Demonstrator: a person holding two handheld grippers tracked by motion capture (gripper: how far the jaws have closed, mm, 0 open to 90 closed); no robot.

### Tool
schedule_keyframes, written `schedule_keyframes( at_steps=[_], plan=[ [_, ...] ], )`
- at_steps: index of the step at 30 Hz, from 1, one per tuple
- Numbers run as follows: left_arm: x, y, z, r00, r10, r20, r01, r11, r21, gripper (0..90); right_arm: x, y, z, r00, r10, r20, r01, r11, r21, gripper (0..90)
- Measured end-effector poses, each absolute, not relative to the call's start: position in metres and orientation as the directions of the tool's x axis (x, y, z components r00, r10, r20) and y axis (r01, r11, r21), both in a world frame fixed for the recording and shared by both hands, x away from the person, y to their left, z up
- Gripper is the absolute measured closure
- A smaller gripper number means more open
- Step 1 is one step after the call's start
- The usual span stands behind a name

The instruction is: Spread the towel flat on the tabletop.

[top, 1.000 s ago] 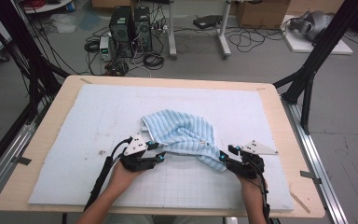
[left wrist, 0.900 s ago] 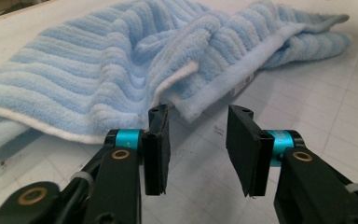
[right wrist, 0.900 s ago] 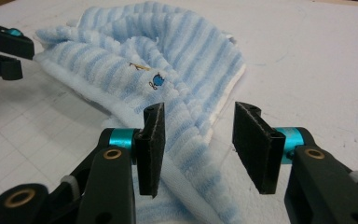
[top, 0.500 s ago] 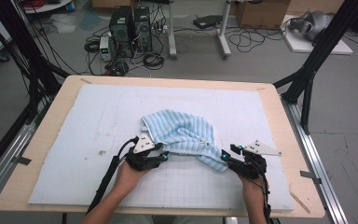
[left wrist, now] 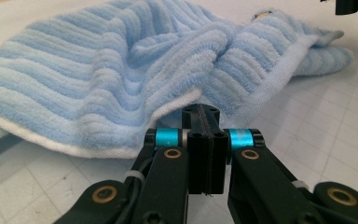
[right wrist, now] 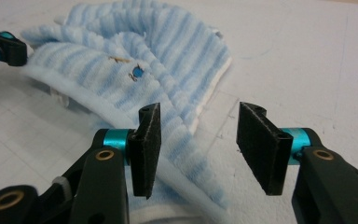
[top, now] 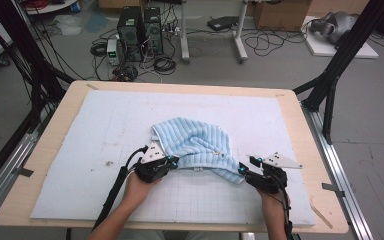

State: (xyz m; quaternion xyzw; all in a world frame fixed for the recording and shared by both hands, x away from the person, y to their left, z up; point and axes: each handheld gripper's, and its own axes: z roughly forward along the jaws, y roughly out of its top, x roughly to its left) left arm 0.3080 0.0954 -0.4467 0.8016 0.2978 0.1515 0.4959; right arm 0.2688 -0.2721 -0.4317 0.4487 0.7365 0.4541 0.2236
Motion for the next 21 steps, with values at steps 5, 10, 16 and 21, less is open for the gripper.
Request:
schedule_keyframes(
  at_steps=[5,10,16,21],
  plan=[
    [0.307,0.083,-0.449,0.754,0.656,0.026,0.322,-0.404,0.856,46.4,0.268,-0.273,-0.435,-0.495,0.864,0.088,0.469,0.18,0.865,48.6],
    [0.305,0.067,-0.452,0.789,0.603,0.122,0.284,-0.533,0.797,62.7,0.268,-0.272,-0.434,-0.493,0.865,0.095,0.469,0.172,0.866,48.5],
    [0.304,0.069,-0.451,0.812,0.574,0.106,0.274,-0.534,0.8,83.3,0.267,-0.273,-0.435,-0.492,0.865,0.093,0.467,0.173,0.867,48.5],
    [0.299,0.083,-0.445,0.824,0.565,0.045,0.29,-0.487,0.824,83.3,0.263,-0.277,-0.437,-0.485,0.87,0.082,0.477,0.185,0.859,48.1]
  ],
)
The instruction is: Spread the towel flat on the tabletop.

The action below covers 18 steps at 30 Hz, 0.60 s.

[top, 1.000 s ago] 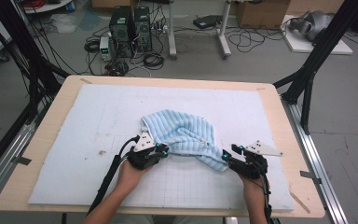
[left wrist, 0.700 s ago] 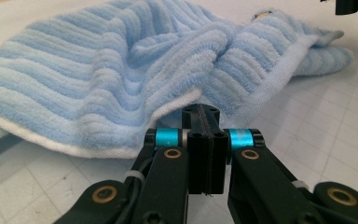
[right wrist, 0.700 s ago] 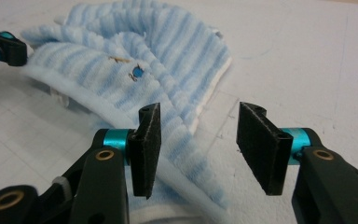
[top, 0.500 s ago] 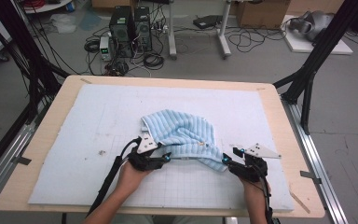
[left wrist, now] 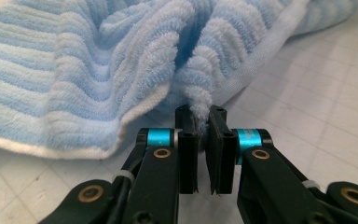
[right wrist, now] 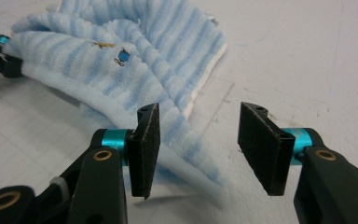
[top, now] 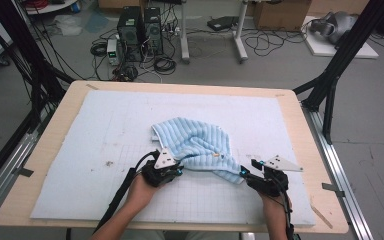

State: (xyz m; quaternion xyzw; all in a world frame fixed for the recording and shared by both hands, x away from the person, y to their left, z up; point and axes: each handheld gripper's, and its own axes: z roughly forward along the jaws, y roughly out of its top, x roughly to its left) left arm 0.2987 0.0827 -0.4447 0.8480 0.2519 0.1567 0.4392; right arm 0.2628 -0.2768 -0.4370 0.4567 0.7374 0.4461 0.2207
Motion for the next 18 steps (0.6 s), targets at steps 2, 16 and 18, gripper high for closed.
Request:
schedule_keyframes(
  at_steps=[2,16,18],
  plan=[
    [0.294,0.091,-0.441,0.827,0.562,0.03,0.287,-0.468,0.836,83.2,0.259,-0.279,-0.438,-0.479,0.874,0.087,0.483,0.179,0.857,47.9],
    [0.246,0.142,-0.438,0.825,0.563,-0.043,0.315,-0.397,0.862,83.1,0.244,-0.272,-0.436,-0.457,0.877,0.148,0.524,0.131,0.842,47.7],
    [0.239,0.147,-0.44,0.821,0.568,-0.055,0.323,-0.383,0.866,83.1,0.243,-0.271,-0.435,-0.464,0.874,0.147,0.531,0.142,0.835,48.3]
  ],
)
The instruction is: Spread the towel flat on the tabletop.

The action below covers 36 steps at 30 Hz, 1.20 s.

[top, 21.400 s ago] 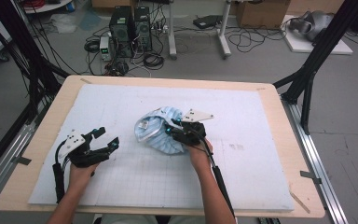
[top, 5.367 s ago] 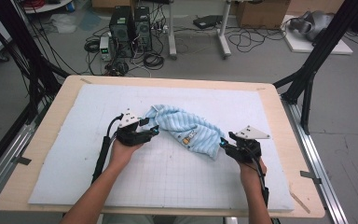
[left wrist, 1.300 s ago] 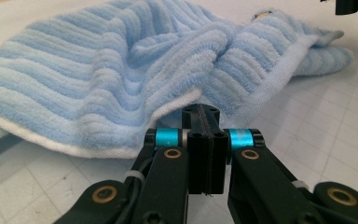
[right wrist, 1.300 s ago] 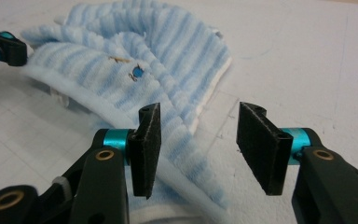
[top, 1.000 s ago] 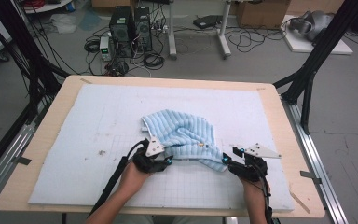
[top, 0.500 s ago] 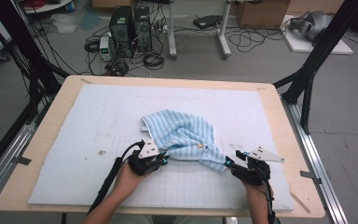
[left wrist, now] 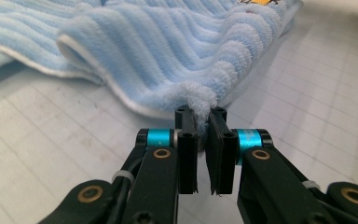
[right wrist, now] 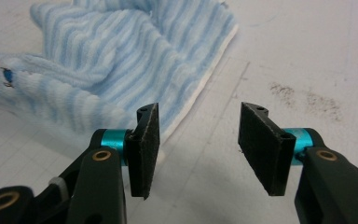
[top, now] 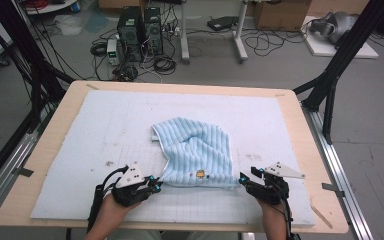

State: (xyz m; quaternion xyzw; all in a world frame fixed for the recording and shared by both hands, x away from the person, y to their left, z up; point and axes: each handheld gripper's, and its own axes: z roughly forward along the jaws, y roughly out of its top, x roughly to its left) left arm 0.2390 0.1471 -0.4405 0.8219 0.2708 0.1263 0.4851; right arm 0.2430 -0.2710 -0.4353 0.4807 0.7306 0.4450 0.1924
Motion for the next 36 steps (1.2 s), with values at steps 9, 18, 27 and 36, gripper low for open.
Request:
schedule_keyframes(
  at_steps=[9,18,27,36],
  plan=[
    [0.21,0.167,-0.446,0.808,0.585,-0.066,0.341,-0.373,0.863,82.6,0.245,-0.251,-0.437,-0.482,0.864,0.147,0.573,0.184,0.799,47.6],
    [0.2,0.179,-0.443,0.786,0.61,-0.101,0.36,-0.318,0.877,58.0,0.262,-0.221,-0.45,-0.526,0.849,0.057,0.584,0.311,0.75,55.1],
    [0.253,0.169,-0.437,0.713,0.691,-0.12,0.386,-0.244,0.89,36.8,0.272,-0.221,-0.447,-0.531,0.847,0.04,0.59,0.335,0.735,50.6],
    [0.297,0.142,-0.45,0.645,0.748,-0.156,0.476,-0.234,0.848,39.4,0.274,-0.22,-0.447,-0.525,0.85,0.037,0.582,0.327,0.744,48.9]
  ],
)
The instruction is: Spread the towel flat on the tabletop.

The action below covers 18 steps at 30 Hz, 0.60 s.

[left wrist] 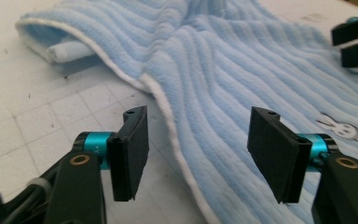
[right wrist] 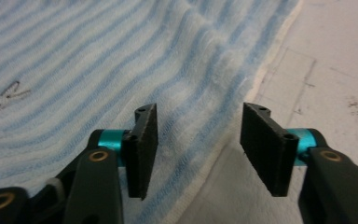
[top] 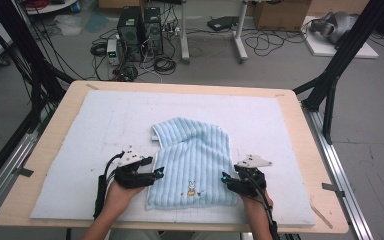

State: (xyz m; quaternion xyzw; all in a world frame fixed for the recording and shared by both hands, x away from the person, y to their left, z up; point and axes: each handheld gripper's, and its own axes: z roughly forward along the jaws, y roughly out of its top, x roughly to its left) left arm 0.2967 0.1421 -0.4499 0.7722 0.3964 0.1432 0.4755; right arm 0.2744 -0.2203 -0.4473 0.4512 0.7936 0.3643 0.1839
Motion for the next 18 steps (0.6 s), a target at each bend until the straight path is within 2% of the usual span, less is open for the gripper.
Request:
schedule_keyframes(
  at_steps=[6,9,12,14,18],
  plan=[
    [0.307,0.135,-0.452,0.571,0.812,-0.123,0.533,-0.252,0.808,42.8,0.279,-0.217,-0.446,-0.518,0.854,0.047,0.595,0.32,0.737,51.4],
    [0.303,0.123,-0.452,0.599,0.801,-0.005,0.493,-0.364,0.79,47.3,0.278,-0.215,-0.447,-0.53,0.847,0.031,0.588,0.341,0.733,61.4],
    [0.301,0.12,-0.451,0.648,0.762,-0.008,0.467,-0.389,0.794,71.1,0.278,-0.213,-0.446,-0.53,0.846,0.05,0.599,0.332,0.728,76.8],
    [0.301,0.117,-0.451,0.657,0.754,-0.002,0.461,-0.399,0.793,85.8,0.28,-0.214,-0.446,-0.524,0.848,0.081,0.614,0.31,0.726,82.0],
    [0.313,0.117,-0.451,0.621,0.784,-0.023,0.484,-0.36,0.797,87.2,0.288,-0.214,-0.447,-0.506,0.86,0.063,0.606,0.303,0.736,82.9]
  ],
)
